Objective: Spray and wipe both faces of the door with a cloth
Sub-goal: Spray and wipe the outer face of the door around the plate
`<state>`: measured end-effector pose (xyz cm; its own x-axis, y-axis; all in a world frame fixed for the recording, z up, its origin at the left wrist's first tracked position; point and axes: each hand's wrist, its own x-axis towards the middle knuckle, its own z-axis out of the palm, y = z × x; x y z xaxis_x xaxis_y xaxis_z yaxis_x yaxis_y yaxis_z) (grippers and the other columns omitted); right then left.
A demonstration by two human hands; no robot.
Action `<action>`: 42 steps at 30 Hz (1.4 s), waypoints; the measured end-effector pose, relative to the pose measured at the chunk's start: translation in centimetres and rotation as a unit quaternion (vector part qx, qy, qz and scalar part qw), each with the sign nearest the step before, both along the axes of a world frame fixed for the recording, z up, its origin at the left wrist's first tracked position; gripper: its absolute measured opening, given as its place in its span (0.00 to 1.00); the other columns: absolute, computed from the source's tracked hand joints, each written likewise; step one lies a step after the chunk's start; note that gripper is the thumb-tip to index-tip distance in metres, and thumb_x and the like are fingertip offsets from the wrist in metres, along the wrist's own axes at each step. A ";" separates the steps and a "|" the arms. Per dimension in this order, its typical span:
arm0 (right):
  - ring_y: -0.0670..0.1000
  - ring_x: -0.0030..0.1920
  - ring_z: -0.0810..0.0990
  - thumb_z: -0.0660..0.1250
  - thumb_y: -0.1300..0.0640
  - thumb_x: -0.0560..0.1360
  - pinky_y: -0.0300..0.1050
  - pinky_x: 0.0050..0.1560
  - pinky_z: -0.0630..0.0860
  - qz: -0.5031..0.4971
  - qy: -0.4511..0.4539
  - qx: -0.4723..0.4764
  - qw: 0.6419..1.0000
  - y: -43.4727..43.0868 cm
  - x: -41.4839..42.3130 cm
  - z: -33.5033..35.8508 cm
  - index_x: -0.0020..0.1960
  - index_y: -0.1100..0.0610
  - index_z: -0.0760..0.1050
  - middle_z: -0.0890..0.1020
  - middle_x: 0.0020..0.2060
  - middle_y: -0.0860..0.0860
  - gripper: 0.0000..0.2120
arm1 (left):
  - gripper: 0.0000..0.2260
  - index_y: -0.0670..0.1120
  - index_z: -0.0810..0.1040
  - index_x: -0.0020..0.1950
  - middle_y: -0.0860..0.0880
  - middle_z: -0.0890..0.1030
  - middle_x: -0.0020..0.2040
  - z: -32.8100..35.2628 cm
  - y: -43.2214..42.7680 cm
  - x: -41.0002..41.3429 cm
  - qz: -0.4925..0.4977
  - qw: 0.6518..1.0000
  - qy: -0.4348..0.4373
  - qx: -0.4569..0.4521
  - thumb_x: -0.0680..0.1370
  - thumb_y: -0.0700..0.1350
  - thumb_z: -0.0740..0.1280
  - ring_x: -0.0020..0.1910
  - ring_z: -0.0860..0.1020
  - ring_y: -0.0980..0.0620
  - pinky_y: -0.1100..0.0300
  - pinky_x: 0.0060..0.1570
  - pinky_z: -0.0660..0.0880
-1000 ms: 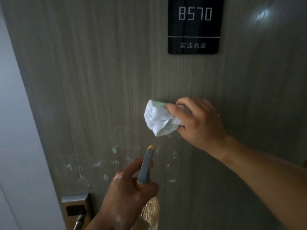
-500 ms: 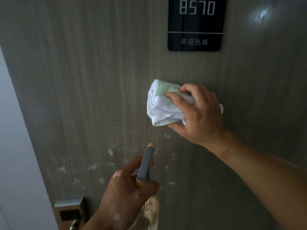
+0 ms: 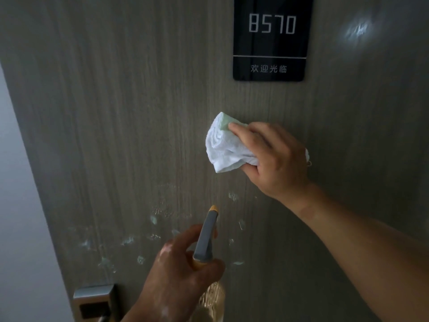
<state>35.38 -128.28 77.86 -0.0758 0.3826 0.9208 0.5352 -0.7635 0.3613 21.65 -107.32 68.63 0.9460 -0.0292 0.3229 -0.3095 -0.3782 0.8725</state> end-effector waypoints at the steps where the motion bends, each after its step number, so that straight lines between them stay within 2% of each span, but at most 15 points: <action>1: 0.58 0.52 0.81 0.72 0.52 0.79 0.55 0.48 0.80 0.000 -0.004 -0.004 1.000 0.0 0.0 -0.1 0.73 0.49 0.73 0.82 0.57 0.56 0.23 | 0.18 0.62 0.82 0.51 0.42 0.82 0.38 0.0 0.0 0.0 -0.001 1.000 -0.001 0.000 0.65 0.46 0.76 0.28 0.77 0.54 0.65 0.31 0.74; 3: 0.58 0.53 0.80 0.73 0.54 0.79 0.55 0.49 0.80 0.000 -0.012 -0.002 1.000 0.2 -0.1 -0.3 0.71 0.48 0.77 0.82 0.59 0.56 0.21 | 0.18 0.60 0.83 0.51 0.42 0.83 0.39 0.0 -0.1 0.0 -0.004 1.000 -0.002 0.001 0.67 0.42 0.77 0.30 0.79 0.48 0.63 0.32 0.76; 6: 0.58 0.55 0.80 0.75 0.51 0.77 0.57 0.50 0.79 -0.015 0.007 -0.004 1.000 0.4 -0.3 -0.4 0.67 0.48 0.82 0.82 0.60 0.55 0.19 | 0.18 0.61 0.83 0.51 0.42 0.83 0.38 0.1 -0.3 0.2 -0.007 1.000 -0.006 -0.004 0.63 0.46 0.75 0.28 0.77 0.54 0.65 0.30 0.74; 8: 0.58 0.56 0.80 0.76 0.42 0.74 0.59 0.50 0.78 -0.022 0.026 -0.011 0.999 0.4 -0.5 -0.3 0.65 0.48 0.83 0.81 0.59 0.56 0.23 | 0.18 0.60 0.83 0.51 0.43 0.83 0.37 0.1 -0.3 0.3 -0.001 1.000 -0.004 -0.010 0.62 0.47 0.73 0.28 0.77 0.56 0.66 0.30 0.73; 11: 0.58 0.59 0.79 0.69 0.26 0.72 0.57 0.54 0.74 -0.027 0.044 -0.012 0.999 0.6 -1.0 -0.5 0.64 0.48 0.83 0.80 0.61 0.56 0.32 | 0.19 0.61 0.83 0.51 0.48 0.85 0.39 0.0 -0.2 0.1 0.009 1.000 -0.002 -0.008 0.61 0.48 0.74 0.32 0.82 0.51 0.66 0.33 0.76; 14: 0.58 0.60 0.79 0.65 0.31 0.78 0.57 0.55 0.75 -0.015 0.047 0.005 0.999 0.8 -1.3 -0.3 0.63 0.49 0.84 0.81 0.61 0.56 0.26 | 0.19 0.61 0.83 0.50 0.50 0.84 0.36 -0.1 -0.2 -0.1 0.013 1.000 -0.003 -0.001 0.60 0.49 0.73 0.29 0.79 0.54 0.69 0.32 0.74; 18: 0.57 0.57 0.81 0.69 0.37 0.79 0.59 0.51 0.79 -0.011 0.033 0.026 0.999 1.1 -0.7 -0.2 0.61 0.49 0.84 0.82 0.59 0.55 0.20 | 0.20 0.65 0.81 0.49 0.48 0.84 0.36 0.1 0.0 -0.2 0.011 1.000 -0.002 0.005 0.59 0.50 0.73 0.28 0.77 0.59 0.70 0.32 0.73; 23: 0.57 0.57 0.82 0.71 0.38 0.79 0.58 0.50 0.80 -0.018 0.023 0.022 0.999 1.0 -0.6 -0.3 0.62 0.49 0.84 0.82 0.59 0.55 0.19 | 0.19 0.63 0.82 0.51 0.48 0.86 0.43 -0.1 0.1 -0.3 0.012 1.000 0.011 0.023 0.63 0.47 0.76 0.39 0.83 0.48 0.61 0.36 0.78; 25: 0.58 0.56 0.82 0.70 0.38 0.79 0.58 0.49 0.81 -0.018 0.018 0.020 0.999 1.0 -0.5 -0.3 0.62 0.49 0.84 0.82 0.58 0.55 0.19 | 0.18 0.62 0.82 0.51 0.47 0.86 0.43 -0.3 0.0 -0.1 0.005 0.999 0.021 0.026 0.64 0.48 0.76 0.39 0.83 0.46 0.58 0.37 0.79; 28: 0.58 0.54 0.82 0.71 0.38 0.79 0.58 0.49 0.81 -0.017 0.008 0.027 0.999 1.0 -0.4 -0.2 0.61 0.50 0.84 0.82 0.57 0.55 0.19 | 0.17 0.60 0.81 0.48 0.47 0.84 0.39 -0.5 -0.2 0.1 0.007 1.000 0.025 0.016 0.61 0.49 0.73 0.29 0.79 0.51 0.63 0.32 0.76; 31: 0.58 0.54 0.82 0.72 0.39 0.78 0.57 0.49 0.81 -0.015 0.004 0.031 0.999 1.1 -0.4 -0.2 0.61 0.50 0.84 0.83 0.57 0.55 0.19 | 0.15 0.58 0.81 0.46 0.55 0.83 0.39 -0.5 -0.3 0.3 0.010 1.000 0.017 0.020 0.61 0.49 0.73 0.28 0.77 0.59 0.68 0.30 0.73; 33: 0.57 0.53 0.83 0.72 0.39 0.78 0.57 0.49 0.81 -0.014 0.000 0.034 0.999 1.2 -0.4 -0.3 0.61 0.50 0.85 0.83 0.56 0.55 0.19 | 0.15 0.60 0.81 0.47 0.56 0.83 0.41 -0.4 -0.3 0.2 0.008 1.000 0.018 0.023 0.61 0.49 0.73 0.29 0.78 0.58 0.68 0.31 0.73; 36: 0.57 0.53 0.83 0.72 0.40 0.78 0.55 0.49 0.81 -0.013 0.005 0.051 0.999 1.3 -0.6 -0.8 0.61 0.50 0.85 0.83 0.56 0.56 0.18 | 0.17 0.63 0.81 0.50 0.49 0.83 0.42 -0.2 0.0 0.2 0.011 0.999 0.016 0.027 0.65 0.47 0.77 0.32 0.80 0.51 0.68 0.32 0.74; 38: 0.59 0.53 0.83 0.73 0.41 0.78 0.54 0.49 0.81 -0.012 0.022 0.054 0.998 1.3 -0.7 -3.2 0.62 0.50 0.85 0.83 0.57 0.56 0.18 | 0.19 0.65 0.81 0.50 0.47 0.83 0.40 -0.2 0.5 0.1 0.015 1.000 0.017 0.021 0.67 0.43 0.78 0.31 0.79 0.53 0.66 0.32 0.74; 42: 0.60 0.54 0.82 0.75 0.44 0.76 0.55 0.49 0.80 -0.022 0.049 -0.023 0.998 1.0 -1.2 -12.2 0.63 0.45 0.84 0.84 0.57 0.57 0.16 | 0.20 0.64 0.81 0.53 0.47 0.84 0.40 -0.9 1.8 -0.2 0.034 0.999 0.015 0.030 0.62 0.51 0.74 0.33 0.81 0.50 0.59 0.35 0.77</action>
